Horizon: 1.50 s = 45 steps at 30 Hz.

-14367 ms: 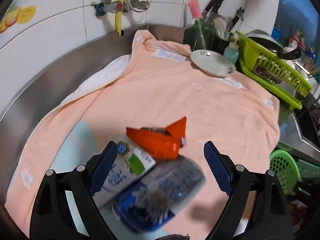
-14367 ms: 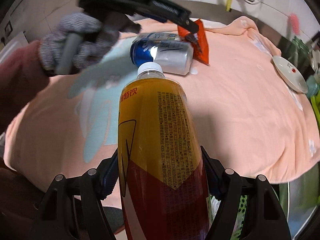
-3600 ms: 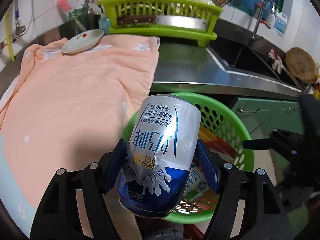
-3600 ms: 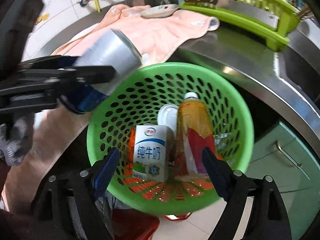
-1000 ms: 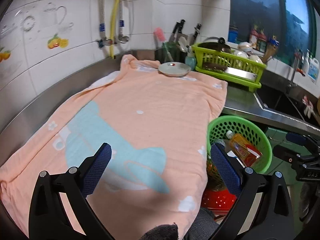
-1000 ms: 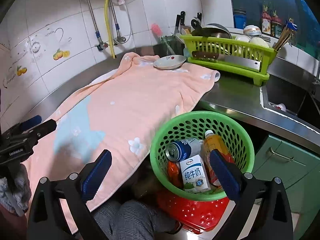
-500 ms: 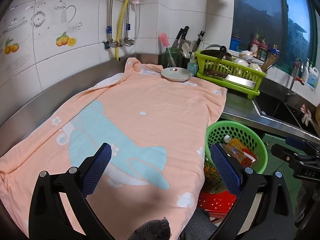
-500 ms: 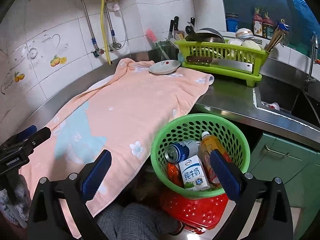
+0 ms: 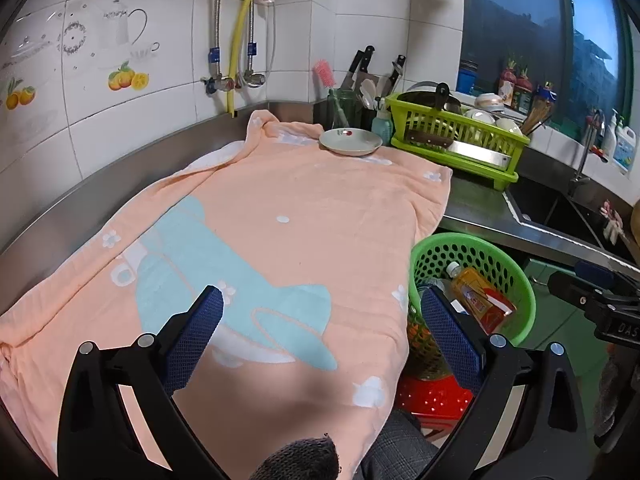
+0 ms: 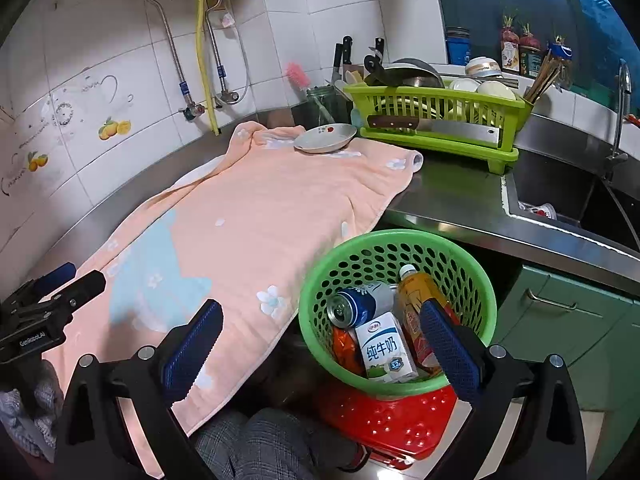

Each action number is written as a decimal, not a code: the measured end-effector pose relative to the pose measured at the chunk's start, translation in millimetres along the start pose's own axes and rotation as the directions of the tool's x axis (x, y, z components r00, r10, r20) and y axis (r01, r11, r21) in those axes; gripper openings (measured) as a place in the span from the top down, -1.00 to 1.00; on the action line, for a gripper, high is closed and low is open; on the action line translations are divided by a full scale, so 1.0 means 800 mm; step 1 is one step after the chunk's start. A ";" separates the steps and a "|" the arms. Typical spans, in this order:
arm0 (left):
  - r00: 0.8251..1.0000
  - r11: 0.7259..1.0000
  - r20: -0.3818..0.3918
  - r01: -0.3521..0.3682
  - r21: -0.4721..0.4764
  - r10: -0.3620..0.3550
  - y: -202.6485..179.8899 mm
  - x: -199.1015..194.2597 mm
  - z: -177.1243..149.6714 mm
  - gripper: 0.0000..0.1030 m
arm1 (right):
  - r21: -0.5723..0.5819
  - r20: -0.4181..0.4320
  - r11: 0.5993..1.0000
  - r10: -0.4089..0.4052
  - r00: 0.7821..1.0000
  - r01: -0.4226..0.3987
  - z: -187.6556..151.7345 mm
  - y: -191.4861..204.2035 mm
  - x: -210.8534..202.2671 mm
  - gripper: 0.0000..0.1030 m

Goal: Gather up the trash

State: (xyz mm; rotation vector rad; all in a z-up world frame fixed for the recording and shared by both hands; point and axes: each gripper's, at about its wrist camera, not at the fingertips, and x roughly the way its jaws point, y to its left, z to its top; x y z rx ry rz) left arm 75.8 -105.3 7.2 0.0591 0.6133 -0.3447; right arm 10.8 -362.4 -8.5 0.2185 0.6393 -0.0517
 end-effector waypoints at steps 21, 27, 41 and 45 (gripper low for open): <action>0.999 1.000 0.039 0.000 -0.010 0.000 0.002 -0.016 -0.002 -0.90 | -0.007 0.086 0.999 -0.040 0.995 0.041 0.003 0.005 -0.022 -0.85; 0.999 1.000 0.048 0.002 -0.006 -0.002 0.001 -0.020 0.000 -0.90 | -0.008 0.098 0.999 -0.049 0.994 0.050 0.003 0.004 -0.025 -0.86; 0.999 1.000 0.044 0.005 -0.011 -0.004 0.000 -0.023 -0.002 -0.90 | -0.014 0.108 0.999 -0.041 0.993 0.043 0.001 0.007 -0.034 -0.86; 0.999 1.000 0.037 0.006 -0.012 -0.006 -0.001 -0.021 -0.003 -0.90 | -0.010 0.109 0.999 -0.044 0.993 0.045 0.002 0.008 -0.034 -0.86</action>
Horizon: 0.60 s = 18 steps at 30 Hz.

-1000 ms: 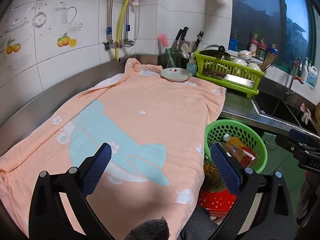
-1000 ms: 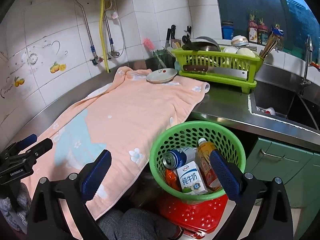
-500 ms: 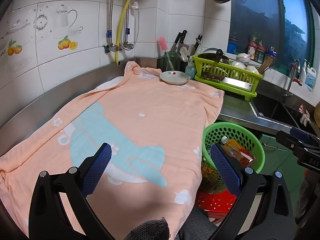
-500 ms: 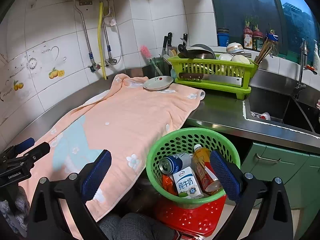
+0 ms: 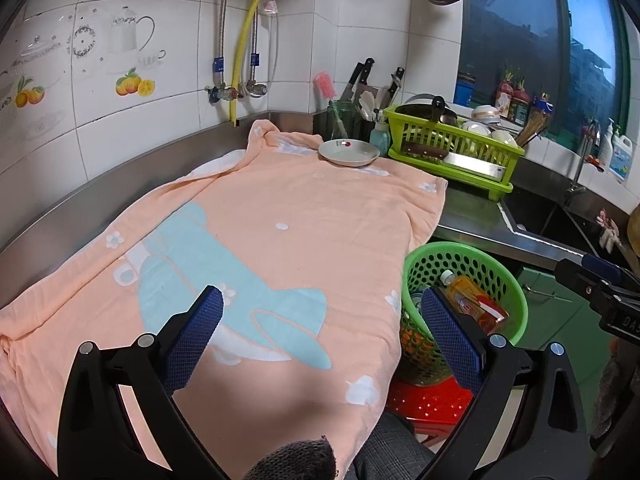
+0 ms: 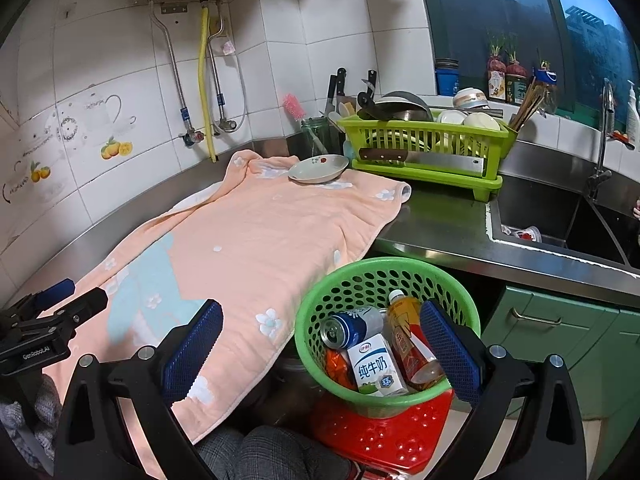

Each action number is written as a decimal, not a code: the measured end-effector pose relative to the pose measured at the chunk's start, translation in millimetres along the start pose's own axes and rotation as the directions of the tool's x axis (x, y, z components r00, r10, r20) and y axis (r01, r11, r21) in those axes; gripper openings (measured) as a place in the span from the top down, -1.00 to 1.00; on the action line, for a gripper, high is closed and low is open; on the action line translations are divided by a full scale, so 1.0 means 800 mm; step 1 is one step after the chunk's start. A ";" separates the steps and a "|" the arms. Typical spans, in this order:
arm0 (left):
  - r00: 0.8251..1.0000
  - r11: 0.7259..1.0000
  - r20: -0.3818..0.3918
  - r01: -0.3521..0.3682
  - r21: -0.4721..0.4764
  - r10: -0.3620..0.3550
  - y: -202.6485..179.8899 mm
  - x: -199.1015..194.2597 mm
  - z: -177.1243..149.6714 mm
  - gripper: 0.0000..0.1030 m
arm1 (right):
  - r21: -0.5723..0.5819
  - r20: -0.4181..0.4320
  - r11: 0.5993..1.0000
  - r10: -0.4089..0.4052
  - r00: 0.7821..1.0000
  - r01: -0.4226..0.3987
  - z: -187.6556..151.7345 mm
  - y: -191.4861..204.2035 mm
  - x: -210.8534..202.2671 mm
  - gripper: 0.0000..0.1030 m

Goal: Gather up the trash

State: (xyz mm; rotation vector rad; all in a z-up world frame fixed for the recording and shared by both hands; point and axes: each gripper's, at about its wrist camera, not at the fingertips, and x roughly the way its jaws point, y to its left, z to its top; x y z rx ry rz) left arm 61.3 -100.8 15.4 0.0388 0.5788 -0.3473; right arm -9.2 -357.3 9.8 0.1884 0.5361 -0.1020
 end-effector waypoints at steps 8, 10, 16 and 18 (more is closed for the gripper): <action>1.000 1.000 0.001 0.004 0.001 -0.004 -0.002 0.001 -0.001 -0.90 | -0.001 -0.005 1.000 0.005 1.000 -0.005 -0.002 0.000 0.003 -0.86; 1.000 1.000 -0.002 0.005 0.001 -0.005 -0.002 0.001 -0.001 -0.90 | 0.001 -0.007 1.000 0.005 1.000 -0.005 -0.003 0.001 0.005 -0.86; 1.000 1.000 -0.006 0.009 0.002 -0.009 -0.002 0.003 -0.002 -0.90 | 0.002 -0.011 1.000 0.006 1.000 -0.006 -0.004 0.001 0.007 -0.86; 1.000 1.000 -0.009 0.013 0.002 -0.013 -0.002 0.004 -0.002 -0.90 | 0.003 -0.014 1.000 0.008 1.000 -0.008 -0.004 0.001 0.008 -0.86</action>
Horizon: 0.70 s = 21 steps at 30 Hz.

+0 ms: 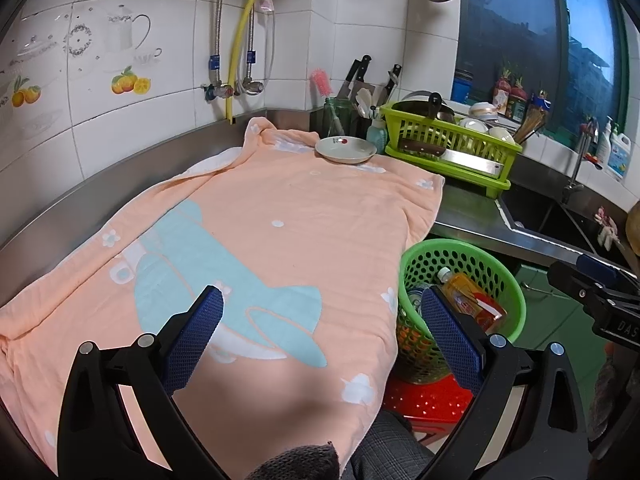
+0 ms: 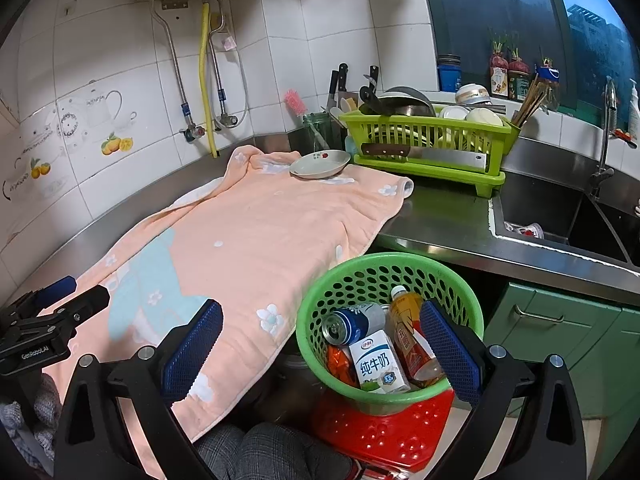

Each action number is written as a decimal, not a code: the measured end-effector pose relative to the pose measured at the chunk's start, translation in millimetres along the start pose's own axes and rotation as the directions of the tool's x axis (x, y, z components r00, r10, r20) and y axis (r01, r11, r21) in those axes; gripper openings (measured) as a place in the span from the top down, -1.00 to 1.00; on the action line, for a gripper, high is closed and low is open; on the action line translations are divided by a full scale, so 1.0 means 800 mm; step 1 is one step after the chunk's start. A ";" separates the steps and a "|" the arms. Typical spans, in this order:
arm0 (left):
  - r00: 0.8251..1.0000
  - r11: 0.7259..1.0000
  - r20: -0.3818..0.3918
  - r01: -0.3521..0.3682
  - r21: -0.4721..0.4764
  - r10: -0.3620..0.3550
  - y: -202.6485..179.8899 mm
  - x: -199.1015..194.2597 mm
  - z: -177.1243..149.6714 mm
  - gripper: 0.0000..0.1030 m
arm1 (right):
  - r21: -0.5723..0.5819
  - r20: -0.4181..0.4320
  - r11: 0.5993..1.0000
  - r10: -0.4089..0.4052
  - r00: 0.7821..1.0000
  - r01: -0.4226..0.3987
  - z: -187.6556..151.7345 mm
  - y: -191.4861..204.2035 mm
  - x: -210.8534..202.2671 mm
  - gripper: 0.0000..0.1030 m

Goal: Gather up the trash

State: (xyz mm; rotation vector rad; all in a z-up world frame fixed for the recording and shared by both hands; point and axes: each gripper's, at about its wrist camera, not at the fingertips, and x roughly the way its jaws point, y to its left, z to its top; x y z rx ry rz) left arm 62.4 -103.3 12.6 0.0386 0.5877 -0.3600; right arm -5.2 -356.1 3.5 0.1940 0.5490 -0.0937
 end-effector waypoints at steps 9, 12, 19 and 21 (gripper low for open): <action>1.000 1.000 0.004 0.012 -0.011 -0.012 0.004 0.002 0.000 -0.90 | 0.001 -0.002 1.000 0.001 1.000 -0.001 -0.001 -0.001 0.001 -0.86; 1.000 1.000 0.003 0.005 -0.014 -0.005 0.005 0.003 0.000 -0.90 | 0.009 -0.005 1.000 0.000 1.000 0.000 -0.002 -0.003 0.003 -0.86; 1.000 1.000 -0.003 0.012 -0.019 -0.012 0.005 0.005 -0.001 -0.90 | 0.005 -0.011 1.000 0.003 1.000 -0.003 -0.006 -0.002 0.005 -0.86; 1.000 1.000 -0.006 0.012 -0.022 -0.012 0.005 0.006 -0.002 -0.90 | 0.006 -0.011 1.000 0.003 1.000 -0.003 -0.006 -0.001 0.005 -0.86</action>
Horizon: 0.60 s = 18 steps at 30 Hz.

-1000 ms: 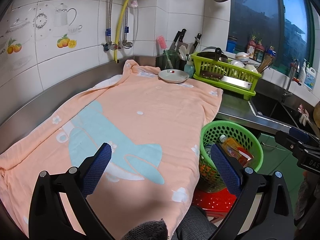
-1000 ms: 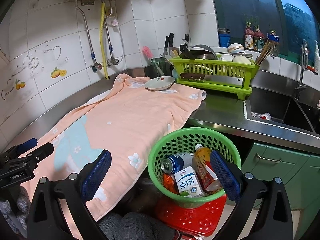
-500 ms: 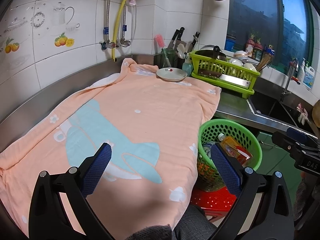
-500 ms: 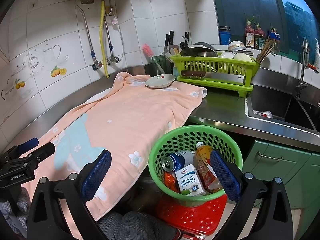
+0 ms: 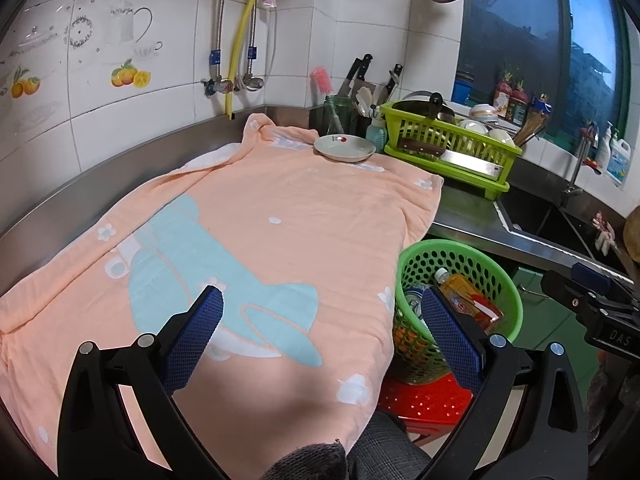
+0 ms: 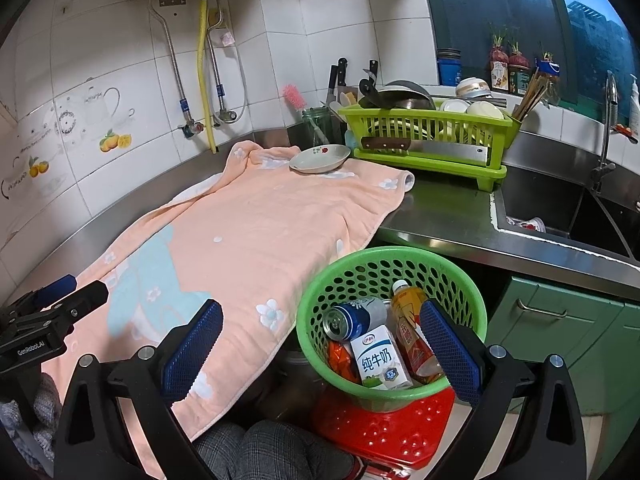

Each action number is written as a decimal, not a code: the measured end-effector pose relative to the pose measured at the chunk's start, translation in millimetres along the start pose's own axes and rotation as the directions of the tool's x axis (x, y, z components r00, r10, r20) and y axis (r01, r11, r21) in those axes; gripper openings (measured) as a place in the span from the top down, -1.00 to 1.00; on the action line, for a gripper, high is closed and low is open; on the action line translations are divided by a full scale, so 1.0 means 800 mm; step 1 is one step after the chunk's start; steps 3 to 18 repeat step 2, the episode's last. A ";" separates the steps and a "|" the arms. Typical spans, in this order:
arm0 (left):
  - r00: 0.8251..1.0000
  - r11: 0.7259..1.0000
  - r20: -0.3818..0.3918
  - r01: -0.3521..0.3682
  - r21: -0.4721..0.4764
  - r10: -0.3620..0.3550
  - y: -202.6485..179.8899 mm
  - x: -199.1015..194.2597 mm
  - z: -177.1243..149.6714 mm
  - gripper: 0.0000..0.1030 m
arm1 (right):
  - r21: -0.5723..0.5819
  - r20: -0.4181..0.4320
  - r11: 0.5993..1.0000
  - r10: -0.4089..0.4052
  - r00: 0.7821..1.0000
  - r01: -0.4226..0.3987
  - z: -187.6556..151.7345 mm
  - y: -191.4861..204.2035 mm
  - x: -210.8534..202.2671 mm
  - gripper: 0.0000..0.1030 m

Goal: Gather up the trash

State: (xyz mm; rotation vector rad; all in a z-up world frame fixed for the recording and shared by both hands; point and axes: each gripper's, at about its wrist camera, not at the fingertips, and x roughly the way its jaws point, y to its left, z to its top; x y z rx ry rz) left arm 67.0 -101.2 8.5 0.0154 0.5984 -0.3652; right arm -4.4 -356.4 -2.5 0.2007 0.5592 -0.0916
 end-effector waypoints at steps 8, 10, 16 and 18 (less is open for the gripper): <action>1.000 1.000 -0.003 0.000 -0.001 0.000 0.001 0.001 -0.001 -0.90 | 0.001 0.000 1.000 0.001 1.000 -0.001 0.000 0.000 0.000 -0.86; 1.000 1.000 -0.003 0.000 -0.001 0.000 0.001 0.001 -0.001 -0.90 | 0.001 0.000 1.000 0.001 1.000 -0.001 0.000 0.000 0.000 -0.86; 1.000 1.000 -0.003 0.000 -0.001 0.000 0.001 0.001 -0.001 -0.90 | 0.001 0.000 1.000 0.001 1.000 -0.001 0.000 0.000 0.000 -0.86; 1.000 1.000 -0.003 0.000 -0.001 0.000 0.001 0.001 -0.001 -0.90 | 0.001 0.000 1.000 0.001 1.000 -0.001 0.000 0.000 0.000 -0.86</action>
